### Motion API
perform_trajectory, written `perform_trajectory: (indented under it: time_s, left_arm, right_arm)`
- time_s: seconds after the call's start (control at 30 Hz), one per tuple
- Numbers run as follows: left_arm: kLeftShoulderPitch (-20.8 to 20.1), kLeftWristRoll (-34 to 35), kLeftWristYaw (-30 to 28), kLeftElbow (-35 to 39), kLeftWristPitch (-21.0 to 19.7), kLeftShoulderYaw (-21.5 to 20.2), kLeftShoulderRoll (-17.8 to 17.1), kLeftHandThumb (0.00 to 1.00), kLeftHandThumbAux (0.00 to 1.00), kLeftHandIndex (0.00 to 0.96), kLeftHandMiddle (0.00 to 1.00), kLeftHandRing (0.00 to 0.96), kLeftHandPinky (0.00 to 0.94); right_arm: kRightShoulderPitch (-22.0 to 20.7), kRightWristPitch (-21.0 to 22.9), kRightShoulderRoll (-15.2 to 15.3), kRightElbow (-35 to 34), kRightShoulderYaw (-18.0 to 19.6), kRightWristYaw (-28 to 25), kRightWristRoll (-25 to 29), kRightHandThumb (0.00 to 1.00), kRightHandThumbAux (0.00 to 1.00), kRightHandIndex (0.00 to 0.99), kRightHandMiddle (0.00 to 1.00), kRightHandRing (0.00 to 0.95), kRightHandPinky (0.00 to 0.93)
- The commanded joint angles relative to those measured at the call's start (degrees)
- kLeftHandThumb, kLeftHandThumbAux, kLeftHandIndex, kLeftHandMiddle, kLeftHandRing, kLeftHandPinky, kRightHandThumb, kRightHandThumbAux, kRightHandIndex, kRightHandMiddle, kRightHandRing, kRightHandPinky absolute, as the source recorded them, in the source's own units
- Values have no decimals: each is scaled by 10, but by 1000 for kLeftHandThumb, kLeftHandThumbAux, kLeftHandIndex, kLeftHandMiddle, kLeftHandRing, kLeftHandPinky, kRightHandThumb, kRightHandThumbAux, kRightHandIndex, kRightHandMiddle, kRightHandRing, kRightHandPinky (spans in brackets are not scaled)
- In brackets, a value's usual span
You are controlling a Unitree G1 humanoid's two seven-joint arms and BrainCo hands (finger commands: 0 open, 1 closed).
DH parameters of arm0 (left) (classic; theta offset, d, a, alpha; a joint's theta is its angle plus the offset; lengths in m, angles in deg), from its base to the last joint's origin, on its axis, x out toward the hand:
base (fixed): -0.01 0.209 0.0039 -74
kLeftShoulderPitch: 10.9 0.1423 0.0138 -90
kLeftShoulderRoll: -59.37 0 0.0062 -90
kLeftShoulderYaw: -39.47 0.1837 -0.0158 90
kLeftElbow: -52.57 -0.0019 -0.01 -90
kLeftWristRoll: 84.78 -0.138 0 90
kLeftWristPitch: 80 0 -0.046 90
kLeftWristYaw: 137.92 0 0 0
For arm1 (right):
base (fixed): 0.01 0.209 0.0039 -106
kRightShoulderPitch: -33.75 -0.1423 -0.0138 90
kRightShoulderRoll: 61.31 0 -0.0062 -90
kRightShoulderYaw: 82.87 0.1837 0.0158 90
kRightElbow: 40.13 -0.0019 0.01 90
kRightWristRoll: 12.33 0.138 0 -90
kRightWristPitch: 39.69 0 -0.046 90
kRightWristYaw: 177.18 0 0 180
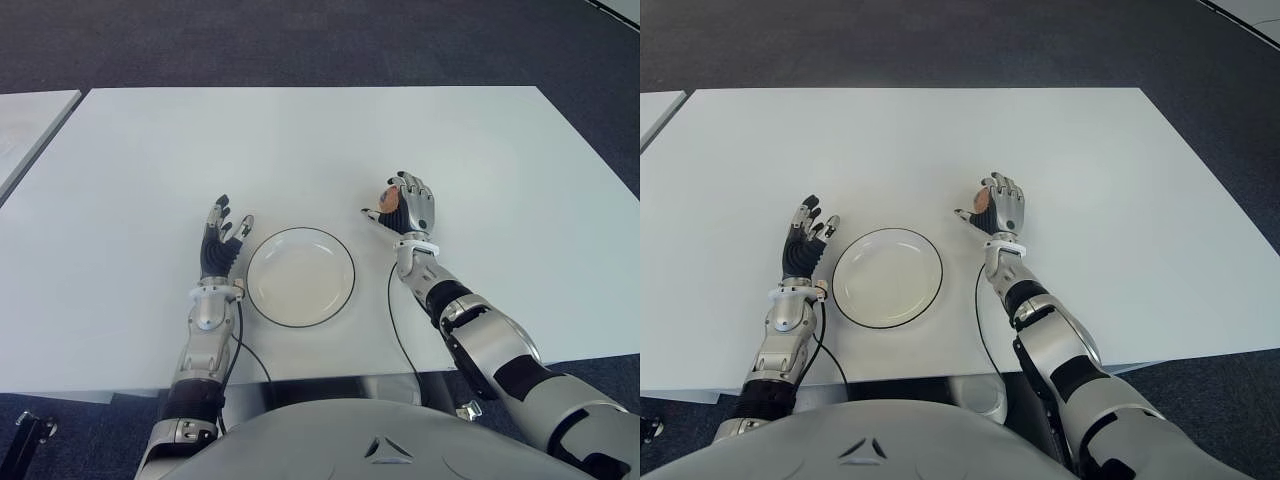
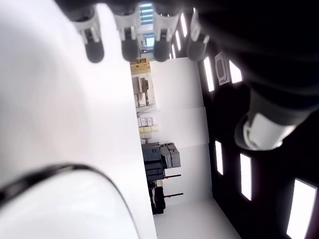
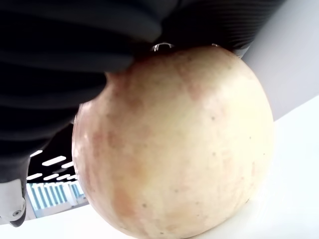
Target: Put the apples into the plate.
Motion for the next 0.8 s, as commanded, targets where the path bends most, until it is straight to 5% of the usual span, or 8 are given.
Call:
perform_trajectory:
  time_s: [0.03,0.8]
  left_arm:
    - [0,-4,-6,7,-6,1,-3,0,557,0,0,0,0]
    - [5,-6,-5,20,-6,3,-2,0,550,0,0,0,0]
  right_arm:
    - [25,10,-6,2,-7,-25,-1,50,551,273,201,182,208]
    - [66,24,29,-87,-28,-55,-19,42,554,287,239,216,236]
